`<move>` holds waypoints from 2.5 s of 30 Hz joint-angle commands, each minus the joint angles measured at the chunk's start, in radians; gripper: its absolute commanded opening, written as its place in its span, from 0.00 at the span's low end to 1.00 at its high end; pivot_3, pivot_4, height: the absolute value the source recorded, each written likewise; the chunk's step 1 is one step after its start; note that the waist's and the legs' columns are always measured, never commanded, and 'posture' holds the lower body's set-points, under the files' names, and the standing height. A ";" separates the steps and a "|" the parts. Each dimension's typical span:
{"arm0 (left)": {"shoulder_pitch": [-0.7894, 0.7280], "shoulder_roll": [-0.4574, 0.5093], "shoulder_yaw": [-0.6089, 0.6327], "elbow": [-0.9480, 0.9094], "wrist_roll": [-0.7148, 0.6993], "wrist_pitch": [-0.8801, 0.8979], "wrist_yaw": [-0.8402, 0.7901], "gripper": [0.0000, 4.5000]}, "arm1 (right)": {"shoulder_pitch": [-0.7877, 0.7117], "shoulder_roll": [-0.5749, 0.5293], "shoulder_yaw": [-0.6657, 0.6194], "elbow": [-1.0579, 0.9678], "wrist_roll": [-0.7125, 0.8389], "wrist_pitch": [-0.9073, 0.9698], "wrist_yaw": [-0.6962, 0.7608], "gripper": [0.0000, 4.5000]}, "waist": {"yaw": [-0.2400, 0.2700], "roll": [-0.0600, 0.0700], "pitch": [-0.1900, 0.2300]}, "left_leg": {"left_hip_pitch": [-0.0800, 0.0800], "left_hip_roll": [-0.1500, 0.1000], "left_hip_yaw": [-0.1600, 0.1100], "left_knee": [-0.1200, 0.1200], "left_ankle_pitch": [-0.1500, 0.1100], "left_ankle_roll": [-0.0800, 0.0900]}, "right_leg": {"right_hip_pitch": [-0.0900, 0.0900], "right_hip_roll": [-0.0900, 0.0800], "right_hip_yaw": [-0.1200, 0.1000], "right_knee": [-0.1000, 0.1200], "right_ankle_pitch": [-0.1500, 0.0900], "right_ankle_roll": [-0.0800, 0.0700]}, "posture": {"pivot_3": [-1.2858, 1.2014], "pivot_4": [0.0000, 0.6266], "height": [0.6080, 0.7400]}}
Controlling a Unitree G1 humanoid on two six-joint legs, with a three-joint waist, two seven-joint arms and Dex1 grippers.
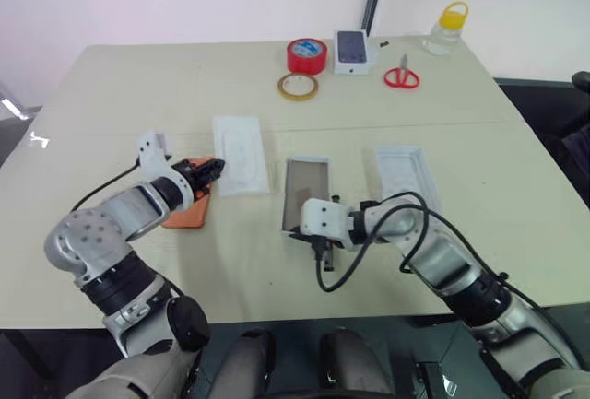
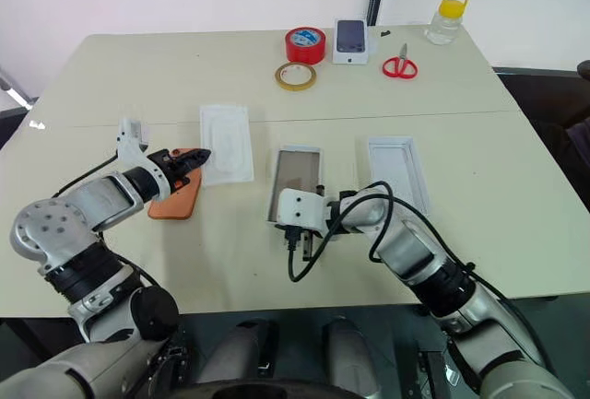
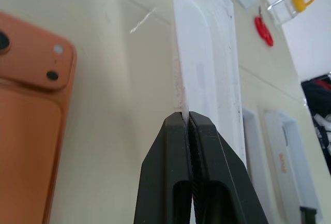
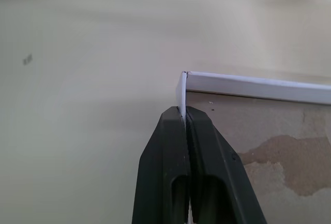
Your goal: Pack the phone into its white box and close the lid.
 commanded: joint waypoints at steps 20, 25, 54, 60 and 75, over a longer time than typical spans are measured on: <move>0.048 -0.043 -0.114 -0.053 -0.033 0.027 0.022 0.00 | -0.017 -0.038 -0.173 -0.077 0.052 0.011 0.053 0.60 | 0.005 -0.001 0.000 | 0.000 0.000 0.000 0.000 0.000 0.000 | 0.000 0.000 0.000 0.000 0.000 0.000 | 0.52 0.24 1.00; 0.090 -0.062 -0.229 -0.049 -0.042 0.027 0.044 0.00 | 0.033 -0.153 -0.278 -0.105 0.078 0.021 0.062 0.60 | 0.001 -0.001 0.000 | 0.000 0.000 0.000 0.000 0.000 0.000 | 0.000 0.000 0.000 0.000 0.000 0.000 | 0.52 0.24 1.00; 0.070 -0.094 -0.179 -0.088 -0.146 0.027 0.088 0.87 | -0.009 -0.067 -0.296 -0.104 0.115 0.128 -0.039 0.61 | 0.004 -0.001 0.000 | 0.000 0.000 0.000 -0.001 0.000 0.000 | 0.000 0.000 0.000 0.000 0.000 0.000 | 0.52 0.24 1.00; 0.024 -0.065 -0.126 -0.110 -0.176 0.022 0.051 0.89 | -0.052 -0.019 -0.286 -0.066 0.119 0.157 -0.081 0.49 | 0.005 -0.001 0.000 | 0.000 0.000 0.000 -0.001 0.000 0.000 | 0.000 0.000 0.000 0.000 0.000 0.000 | 0.52 0.24 1.00; 0.593 0.560 -0.480 -0.192 0.085 -0.728 -0.603 0.89 | -0.248 0.298 -0.170 0.355 -0.025 0.161 -0.364 0.01 | -0.005 0.001 0.000 | 0.000 0.000 0.001 -0.004 0.002 -0.003 | -0.003 0.000 0.003 0.000 0.001 -0.002 | 0.52 0.24 1.00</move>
